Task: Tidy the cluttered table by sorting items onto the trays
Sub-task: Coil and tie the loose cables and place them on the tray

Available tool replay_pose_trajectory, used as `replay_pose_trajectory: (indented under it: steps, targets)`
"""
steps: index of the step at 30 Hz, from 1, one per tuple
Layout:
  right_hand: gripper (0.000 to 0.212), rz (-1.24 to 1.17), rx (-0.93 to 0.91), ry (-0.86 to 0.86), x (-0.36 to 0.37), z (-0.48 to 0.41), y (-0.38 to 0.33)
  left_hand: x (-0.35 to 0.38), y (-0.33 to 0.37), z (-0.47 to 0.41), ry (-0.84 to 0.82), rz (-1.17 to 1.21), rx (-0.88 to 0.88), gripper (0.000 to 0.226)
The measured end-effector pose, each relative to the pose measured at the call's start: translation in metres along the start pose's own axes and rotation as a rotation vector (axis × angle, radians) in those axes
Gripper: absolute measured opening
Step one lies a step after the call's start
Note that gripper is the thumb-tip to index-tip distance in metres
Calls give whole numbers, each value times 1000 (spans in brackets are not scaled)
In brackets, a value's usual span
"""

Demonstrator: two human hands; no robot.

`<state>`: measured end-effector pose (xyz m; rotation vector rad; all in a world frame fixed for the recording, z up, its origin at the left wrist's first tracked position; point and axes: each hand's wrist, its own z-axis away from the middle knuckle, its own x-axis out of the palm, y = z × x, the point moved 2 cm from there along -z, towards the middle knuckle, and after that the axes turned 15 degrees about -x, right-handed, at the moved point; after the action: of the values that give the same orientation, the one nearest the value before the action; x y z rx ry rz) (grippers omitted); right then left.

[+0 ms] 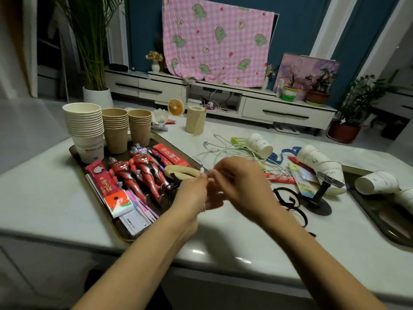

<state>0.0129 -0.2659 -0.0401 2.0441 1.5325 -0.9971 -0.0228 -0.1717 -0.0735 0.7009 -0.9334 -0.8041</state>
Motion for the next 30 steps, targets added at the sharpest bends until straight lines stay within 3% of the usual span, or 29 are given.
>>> replay_pose_trajectory:
  steps: [2, 5, 8, 10, 12, 16, 20, 23, 26, 28, 30]
  targets:
    - [17, 134, -116, 1, 11, 11, -19, -2, 7, -1, -76, 248, 0, 40]
    - [39, 213, -208, -60, 25, 25, -30, -9, 21, 0, -243, 488, -75, 40]
    - [34, -46, -142, -92, 28, 39, -21, -23, 32, 1, -225, 612, -88, 36]
    - [25, -267, -11, -116, 27, 44, -9, -26, 36, 4, -292, 639, -69, 35]
    - [24, -271, 12, -157, 26, 44, 5, -26, 37, 7, -383, 631, -56, 35]
    - [19, 58, -93, -264, 17, 36, 36, -30, 51, 16, -518, 599, 19, 32]
    - [26, 314, 8, -272, 6, 30, 72, -32, 60, 26, -597, 524, 76, 29]
    - [27, 414, 20, -339, 3, 24, 89, -35, 64, 31, -623, 519, 95, 29]
    - [19, 409, 142, -396, -5, 24, 101, -52, 77, 34, -766, 642, 88, 25]
    - [28, 347, 211, -425, -10, 26, 104, -61, 80, 35, -764, 678, 96, 23]
    - [50, 163, 253, -445, -15, 25, 96, -60, 73, 31, -625, 617, 129, 24]
